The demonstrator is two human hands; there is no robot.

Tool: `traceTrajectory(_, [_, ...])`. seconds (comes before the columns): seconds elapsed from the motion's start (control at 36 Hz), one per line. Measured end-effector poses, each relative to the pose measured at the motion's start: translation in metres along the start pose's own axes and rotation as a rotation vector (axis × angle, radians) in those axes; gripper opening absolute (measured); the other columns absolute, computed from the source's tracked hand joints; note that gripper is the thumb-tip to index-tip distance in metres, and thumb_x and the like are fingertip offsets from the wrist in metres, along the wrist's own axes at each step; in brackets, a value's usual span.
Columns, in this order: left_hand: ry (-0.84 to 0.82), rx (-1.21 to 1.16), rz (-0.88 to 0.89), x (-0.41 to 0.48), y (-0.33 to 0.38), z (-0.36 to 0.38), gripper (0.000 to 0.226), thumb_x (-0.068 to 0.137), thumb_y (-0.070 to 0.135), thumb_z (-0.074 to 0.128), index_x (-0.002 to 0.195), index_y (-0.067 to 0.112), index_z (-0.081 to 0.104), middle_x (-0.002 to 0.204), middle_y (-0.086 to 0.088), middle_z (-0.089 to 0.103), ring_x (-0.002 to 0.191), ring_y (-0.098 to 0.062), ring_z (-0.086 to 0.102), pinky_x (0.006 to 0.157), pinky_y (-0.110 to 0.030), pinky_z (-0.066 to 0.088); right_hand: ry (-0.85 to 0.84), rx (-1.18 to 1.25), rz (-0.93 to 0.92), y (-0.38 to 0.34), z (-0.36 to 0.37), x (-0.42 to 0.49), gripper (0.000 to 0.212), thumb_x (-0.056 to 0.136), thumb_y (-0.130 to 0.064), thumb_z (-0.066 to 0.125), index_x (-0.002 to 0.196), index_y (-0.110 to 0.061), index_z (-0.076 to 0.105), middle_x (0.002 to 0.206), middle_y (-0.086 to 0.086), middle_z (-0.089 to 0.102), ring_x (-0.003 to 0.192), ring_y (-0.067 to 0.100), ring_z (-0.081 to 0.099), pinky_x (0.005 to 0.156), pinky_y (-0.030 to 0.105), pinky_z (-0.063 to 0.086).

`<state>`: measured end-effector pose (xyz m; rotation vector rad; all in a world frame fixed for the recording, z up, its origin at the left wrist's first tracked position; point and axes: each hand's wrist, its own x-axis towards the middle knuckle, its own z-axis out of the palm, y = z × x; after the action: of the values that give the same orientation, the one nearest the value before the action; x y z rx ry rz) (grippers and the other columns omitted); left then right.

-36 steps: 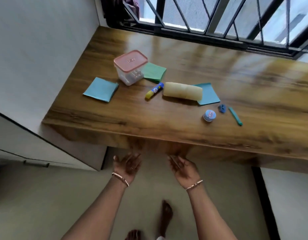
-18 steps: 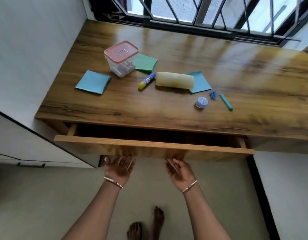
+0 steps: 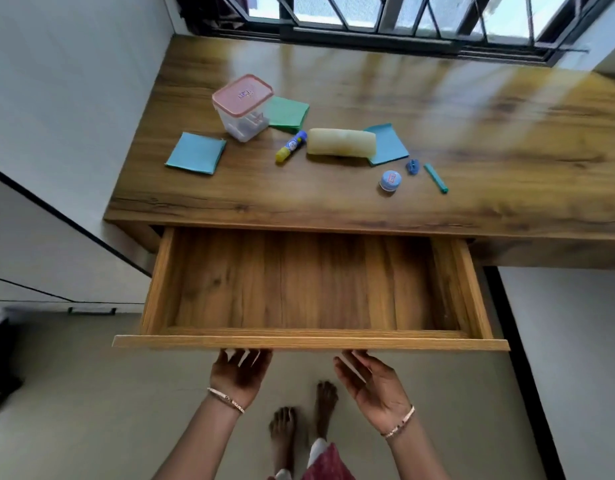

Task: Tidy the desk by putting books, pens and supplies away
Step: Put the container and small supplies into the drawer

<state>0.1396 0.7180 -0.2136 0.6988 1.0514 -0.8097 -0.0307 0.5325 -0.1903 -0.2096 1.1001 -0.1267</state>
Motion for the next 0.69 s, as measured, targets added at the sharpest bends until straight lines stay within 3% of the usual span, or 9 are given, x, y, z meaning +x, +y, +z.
traceTrajectory(0.11, [0.096,0.054,-0.01,-0.021,-0.005,-0.009,0.044,0.103,0.041,0.03,0.105,0.003,0.052,0.13,-0.022,0.048,0.1,-0.036,0.056,0.103,-0.049,0.035,0.068,-0.045,-0.014,0.004,-0.005,-0.025,0.015,0.087,0.0,0.053,0.101,0.003,0.059,0.119,0.024,0.061,0.102,0.042,0.062,0.082,0.046,0.057])
traceTrajectory(0.19, [0.145,0.191,-0.055,-0.037,-0.008,-0.015,0.043,0.105,0.029,0.027,0.134,0.003,0.045,0.139,-0.023,0.047,0.13,-0.035,0.047,0.112,-0.044,0.034,0.091,-0.16,-0.051,0.004,-0.006,-0.048,0.016,0.089,-0.001,0.051,0.1,0.005,0.061,0.108,0.025,0.067,0.1,0.042,0.062,0.095,0.048,0.05])
traceTrajectory(0.22, [0.134,0.272,-0.072,-0.044,-0.01,-0.017,0.041,0.104,0.022,0.028,0.135,0.0,0.044,0.133,-0.023,0.053,0.128,-0.035,0.051,0.108,-0.044,0.04,0.097,-0.226,-0.067,0.003,-0.006,-0.055,0.017,0.09,-0.001,0.051,0.101,0.005,0.062,0.105,0.025,0.069,0.098,0.042,0.063,0.096,0.048,0.048])
traceTrajectory(0.28, [0.08,0.443,-0.12,-0.065,-0.015,-0.014,0.032,0.101,0.011,0.032,0.114,-0.006,0.055,0.099,-0.026,0.07,0.089,-0.034,0.072,0.076,-0.042,0.06,0.12,-0.405,-0.103,-0.002,-0.005,-0.072,0.019,0.094,-0.001,0.049,0.105,0.007,0.062,0.1,0.026,0.071,0.094,0.04,0.065,0.089,0.046,0.049])
traceTrajectory(0.31, [0.047,0.532,-0.127,-0.076,-0.018,-0.011,0.028,0.1,0.008,0.035,0.104,-0.008,0.058,0.083,-0.026,0.072,0.07,-0.033,0.073,0.06,-0.04,0.061,0.131,-0.51,-0.117,-0.008,-0.003,-0.082,0.019,0.094,-0.002,0.05,0.105,0.008,0.063,0.098,0.027,0.072,0.09,0.038,0.066,0.084,0.042,0.05])
traceTrajectory(0.33, [0.001,0.612,-0.135,-0.086,-0.02,-0.007,0.027,0.099,0.006,0.036,0.1,-0.01,0.059,0.08,-0.027,0.071,0.066,-0.033,0.072,0.054,-0.039,0.06,0.136,-0.606,-0.128,-0.015,0.001,-0.092,0.019,0.094,-0.003,0.053,0.103,0.008,0.065,0.096,0.027,0.072,0.086,0.035,0.068,0.078,0.039,0.052])
traceTrajectory(0.44, [-0.155,0.882,-0.189,-0.137,-0.018,0.024,0.031,0.099,0.014,0.046,0.105,-0.013,0.06,0.101,-0.03,0.07,0.099,-0.037,0.068,0.067,-0.041,0.059,0.092,-0.891,-0.163,-0.05,0.022,-0.131,0.026,0.092,-0.017,0.062,0.092,0.006,0.072,0.089,0.023,0.074,0.075,0.026,0.07,0.067,0.031,0.054])
traceTrajectory(0.61, [-0.372,1.152,0.032,-0.187,-0.001,0.09,0.035,0.097,0.025,0.052,0.099,-0.004,0.073,0.098,-0.021,0.073,0.085,-0.027,0.073,0.071,-0.031,0.058,0.055,-1.038,-0.405,-0.097,0.069,-0.15,0.025,0.094,-0.015,0.06,0.092,0.007,0.07,0.084,0.019,0.074,0.07,0.019,0.068,0.062,0.024,0.053])
traceTrajectory(0.69, [-0.346,1.174,0.306,-0.179,0.013,0.129,0.028,0.097,0.018,0.053,0.099,-0.003,0.071,0.092,-0.021,0.074,0.074,-0.022,0.07,0.06,-0.026,0.055,0.088,-1.192,-0.567,-0.119,0.095,-0.136,0.011,0.09,-0.018,0.066,0.094,-0.01,0.073,0.085,0.011,0.075,0.073,0.014,0.069,0.064,0.023,0.052])
